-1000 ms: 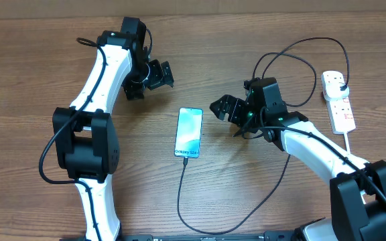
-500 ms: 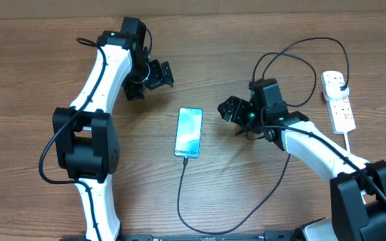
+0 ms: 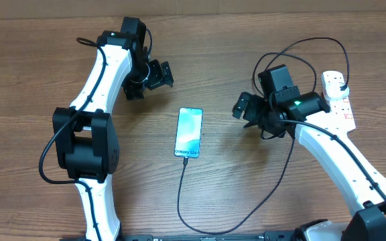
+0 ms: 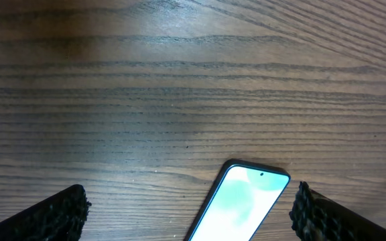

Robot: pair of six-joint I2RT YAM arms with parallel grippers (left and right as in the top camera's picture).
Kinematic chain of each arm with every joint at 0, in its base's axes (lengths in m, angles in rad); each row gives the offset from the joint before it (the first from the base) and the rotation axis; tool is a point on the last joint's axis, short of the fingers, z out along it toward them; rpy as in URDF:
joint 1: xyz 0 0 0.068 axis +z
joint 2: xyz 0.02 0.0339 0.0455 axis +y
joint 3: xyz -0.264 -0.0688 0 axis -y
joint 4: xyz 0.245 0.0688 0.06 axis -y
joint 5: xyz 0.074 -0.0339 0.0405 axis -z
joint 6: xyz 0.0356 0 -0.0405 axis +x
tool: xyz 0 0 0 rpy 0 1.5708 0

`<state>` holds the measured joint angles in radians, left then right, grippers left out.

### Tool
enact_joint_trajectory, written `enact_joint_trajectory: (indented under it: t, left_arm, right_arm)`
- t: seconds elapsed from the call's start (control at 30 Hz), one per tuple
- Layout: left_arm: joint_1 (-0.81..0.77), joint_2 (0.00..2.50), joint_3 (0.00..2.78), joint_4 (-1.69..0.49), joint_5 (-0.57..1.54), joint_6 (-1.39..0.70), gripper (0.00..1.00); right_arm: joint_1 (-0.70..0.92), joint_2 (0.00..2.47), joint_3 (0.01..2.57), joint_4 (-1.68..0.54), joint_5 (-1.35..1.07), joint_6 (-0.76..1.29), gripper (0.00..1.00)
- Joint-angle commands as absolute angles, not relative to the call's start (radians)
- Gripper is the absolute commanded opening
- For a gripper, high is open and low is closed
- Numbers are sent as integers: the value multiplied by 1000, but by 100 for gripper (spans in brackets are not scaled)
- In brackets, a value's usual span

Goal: Plug charger to phone and switch on socket
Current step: 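Move the right gripper right toward the white power strip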

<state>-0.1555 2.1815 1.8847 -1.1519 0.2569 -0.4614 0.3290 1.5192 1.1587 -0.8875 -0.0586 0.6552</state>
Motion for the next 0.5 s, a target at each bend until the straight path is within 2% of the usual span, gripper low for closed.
enact_joint_trajectory:
  t: [0.0, 0.47]
  left_arm:
    - [-159, 2169, 1895, -1151, 252, -449, 100]
    - [-159, 2169, 1895, -1151, 252, -449, 100]
  right_arm:
    - [324, 1504, 1182, -904, 81, 693, 100]
    - [324, 1505, 1181, -860, 138, 709, 100]
